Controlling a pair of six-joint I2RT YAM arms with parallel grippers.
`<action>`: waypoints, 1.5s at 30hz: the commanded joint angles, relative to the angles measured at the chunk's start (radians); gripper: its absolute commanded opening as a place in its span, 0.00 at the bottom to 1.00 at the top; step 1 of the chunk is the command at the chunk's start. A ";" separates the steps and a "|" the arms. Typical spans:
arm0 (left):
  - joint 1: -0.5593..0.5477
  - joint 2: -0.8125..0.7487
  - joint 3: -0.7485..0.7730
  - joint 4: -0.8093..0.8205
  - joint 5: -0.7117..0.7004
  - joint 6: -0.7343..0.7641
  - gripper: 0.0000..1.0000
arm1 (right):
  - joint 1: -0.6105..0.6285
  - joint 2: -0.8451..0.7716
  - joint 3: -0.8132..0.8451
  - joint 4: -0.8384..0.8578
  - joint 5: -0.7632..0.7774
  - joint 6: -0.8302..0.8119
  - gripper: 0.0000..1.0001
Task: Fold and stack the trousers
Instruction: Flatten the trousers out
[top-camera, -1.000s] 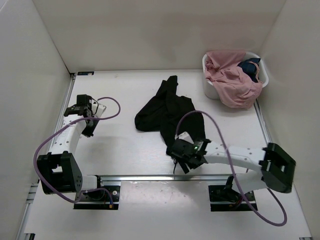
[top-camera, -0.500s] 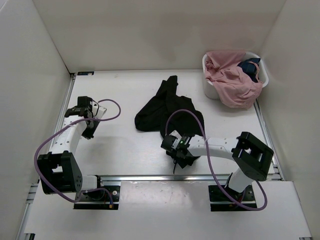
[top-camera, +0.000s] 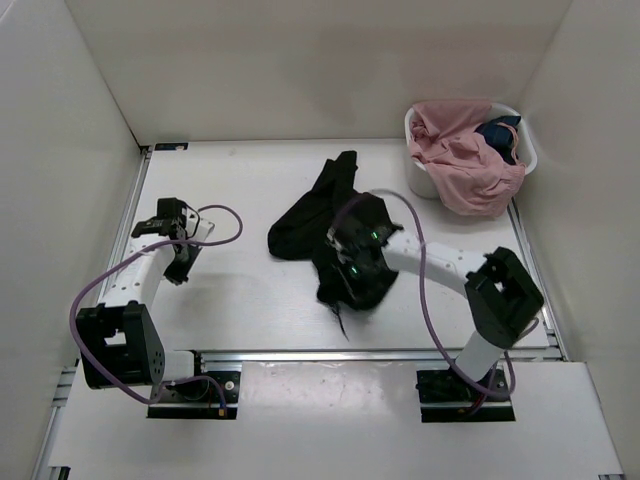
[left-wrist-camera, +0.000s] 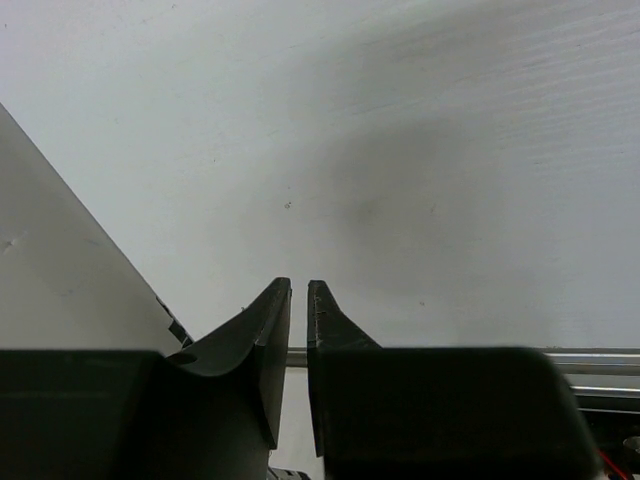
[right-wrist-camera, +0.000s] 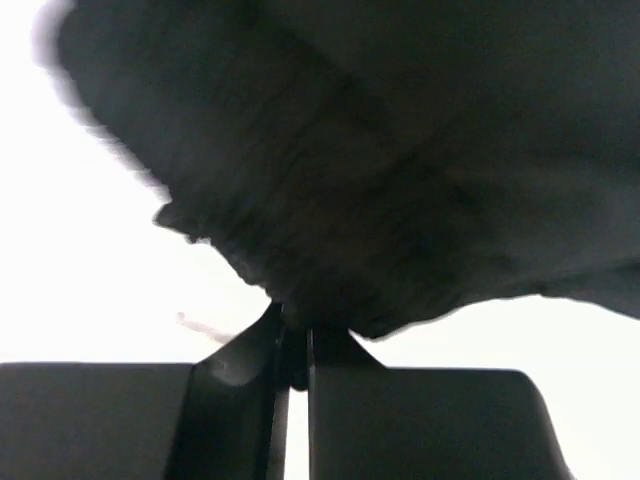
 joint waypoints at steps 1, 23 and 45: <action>-0.004 -0.031 -0.002 0.002 -0.006 0.002 0.26 | 0.006 0.060 0.541 -0.024 -0.307 -0.065 0.00; -0.006 0.072 0.272 -0.040 0.065 -0.005 0.53 | -0.125 -0.661 0.354 0.088 0.694 0.743 0.00; -0.498 0.213 0.125 0.024 0.188 -0.043 0.66 | -0.125 -0.816 -0.144 -0.702 1.040 1.231 0.99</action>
